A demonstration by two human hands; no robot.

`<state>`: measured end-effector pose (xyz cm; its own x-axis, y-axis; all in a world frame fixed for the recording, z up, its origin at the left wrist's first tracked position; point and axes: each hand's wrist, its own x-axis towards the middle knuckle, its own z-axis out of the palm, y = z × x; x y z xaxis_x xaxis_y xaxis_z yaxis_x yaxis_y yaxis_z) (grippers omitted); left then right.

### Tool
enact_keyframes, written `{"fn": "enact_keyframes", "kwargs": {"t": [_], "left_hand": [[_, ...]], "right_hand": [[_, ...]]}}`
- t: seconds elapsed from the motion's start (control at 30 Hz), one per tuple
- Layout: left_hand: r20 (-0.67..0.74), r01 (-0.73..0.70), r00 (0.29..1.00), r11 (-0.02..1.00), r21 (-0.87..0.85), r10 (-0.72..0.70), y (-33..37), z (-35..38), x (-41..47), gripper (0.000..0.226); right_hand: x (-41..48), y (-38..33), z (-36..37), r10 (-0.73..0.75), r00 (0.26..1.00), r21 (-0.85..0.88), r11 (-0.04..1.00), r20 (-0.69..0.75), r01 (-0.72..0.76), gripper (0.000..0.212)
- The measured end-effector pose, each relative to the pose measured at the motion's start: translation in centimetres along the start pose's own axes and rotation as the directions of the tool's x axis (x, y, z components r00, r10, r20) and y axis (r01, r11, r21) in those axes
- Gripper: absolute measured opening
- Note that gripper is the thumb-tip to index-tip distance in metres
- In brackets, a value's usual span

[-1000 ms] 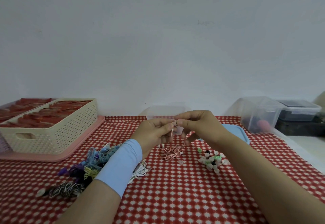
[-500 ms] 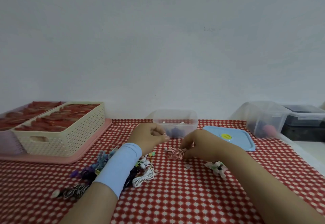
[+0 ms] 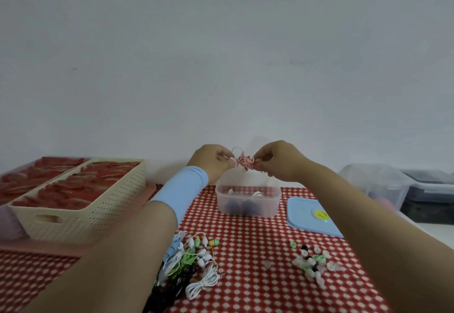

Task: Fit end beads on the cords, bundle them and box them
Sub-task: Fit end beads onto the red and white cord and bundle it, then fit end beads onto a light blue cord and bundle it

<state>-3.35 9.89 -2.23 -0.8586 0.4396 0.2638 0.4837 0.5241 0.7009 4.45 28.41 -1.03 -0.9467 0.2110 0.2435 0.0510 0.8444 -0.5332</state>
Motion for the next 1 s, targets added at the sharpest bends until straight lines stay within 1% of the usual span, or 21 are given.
{"fn": "enact_keyframes", "kwargs": {"t": [0.07, 0.13, 0.17, 0.23, 0.33, 0.43, 0.5, 0.57, 0.63, 0.67, 0.73, 0.8, 0.87, 0.93, 0.97, 1.0], "left_hand": [[0.047, 0.004, 0.999, 0.993, 0.121, -0.009, -1.0, 1.0, 0.9, 0.019], [0.112, 0.009, 0.993, 0.977, 0.214, -0.034, -2.1, 2.0, 1.4, 0.02], [0.139, 0.012, 0.989, 0.97, 0.245, -0.047, -2.6, 2.5, 1.5, 0.021], [0.165, 0.015, 0.984, 0.963, 0.27, -0.062, -3.4, 2.9, 1.6, 0.026], [0.146, -0.027, 0.989, 0.964, 0.263, -0.013, -4.6, 2.7, 1.8, 0.03], [0.166, -0.073, 0.986, 0.954, 0.29, 0.025, -5.3, 1.9, 1.4, 0.032], [0.145, -0.089, 0.988, 0.951, 0.297, 0.047, -5.5, 1.2, 0.6, 0.031], [0.114, -0.087, 0.992, 0.958, 0.275, 0.057, -5.6, 0.5, -0.5, 0.024], [0.128, -0.06, 0.991, 0.96, 0.273, 0.026, -5.6, -0.3, -1.6, 0.018], [0.154, -0.046, 0.988, 0.954, 0.296, 0.0, -5.5, -0.7, -2.4, 0.017], [0.234, -0.056, 0.972, 0.922, 0.384, -0.038, -5.3, -1.8, -3.9, 0.02], [0.312, -0.073, 0.947, 0.891, 0.448, -0.079, -5.2, -2.9, -5.6, 0.026], [0.353, -0.062, 0.927, 0.874, 0.482, -0.129, -5.5, -3.9, -7.0, 0.024], [0.379, -0.034, 0.908, 0.869, 0.493, -0.18, -6.3, -4.7, -8.0, 0.015], [0.392, -0.012, 0.897, 0.875, 0.483, -0.204, -6.8, -5.1, -8.4, 0.013], [0.405, 0.013, 0.885, 0.883, 0.47, -0.229, -7.3, -5.5, -8.7, 0.017]], "right_hand": [[1.1, 0.5, 1.3, 0.001, 0.998, -0.09, 0.996, 0.058, 0.004, 0.019], [1.8, 1.2, 3.0, 0.005, 0.994, -0.194, 0.981, 0.113, 0.017, 0.021], [2.2, 1.6, 3.9, 0.01, 0.991, -0.238, 0.971, 0.136, 0.023, 0.022], [2.6, 2.1, 5.3, 0.026, 0.985, -0.274, 0.961, 0.171, 0.022, 0.027], [2.8, 2.3, 6.4, 0.035, 0.981, -0.289, 0.957, 0.192, 0.022, 0.034], [2.6, 1.8, 6.2, 0.027, 0.981, -0.311, 0.95, 0.191, 0.035, 0.031], [2.4, 0.7, 5.8, -0.002, 0.989, -0.304, 0.952, 0.146, 0.046, 0.028], [1.8, -0.7, 5.5, -0.063, 0.995, -0.256, 0.963, 0.082, 0.082, 0.024], [0.8, -2.3, 5.7, -0.117, 0.99, -0.151, 0.98, 0.073, 0.127, 0.021], [0.1, -3.3, 5.9, -0.144, 0.984, -0.119, 0.98, 0.107, 0.157, 0.02], [-1.3, -5.2, 6.7, -0.186, 0.954, -0.117, 0.969, 0.235, 0.218, 0.017], [-2.5, -6.7, 7.7, -0.2, 0.915, -0.114, 0.96, 0.351, 0.254, 0.017], [-3.5, -7.6, 8.9, -0.208, 0.875, -0.124, 0.95, 0.438, 0.288, 0.021], [-4.2, -8.2, 10.3, -0.222, 0.841, -0.127, 0.938, 0.493, 0.322, 0.028], [-4.5, -8.5, 11.0, -0.227, 0.834, -0.121, 0.937, 0.504, 0.328, 0.03], [-4.8, -8.8, 11.5, -0.232, 0.831, -0.121, 0.934, 0.506, 0.335, 0.03]]}}
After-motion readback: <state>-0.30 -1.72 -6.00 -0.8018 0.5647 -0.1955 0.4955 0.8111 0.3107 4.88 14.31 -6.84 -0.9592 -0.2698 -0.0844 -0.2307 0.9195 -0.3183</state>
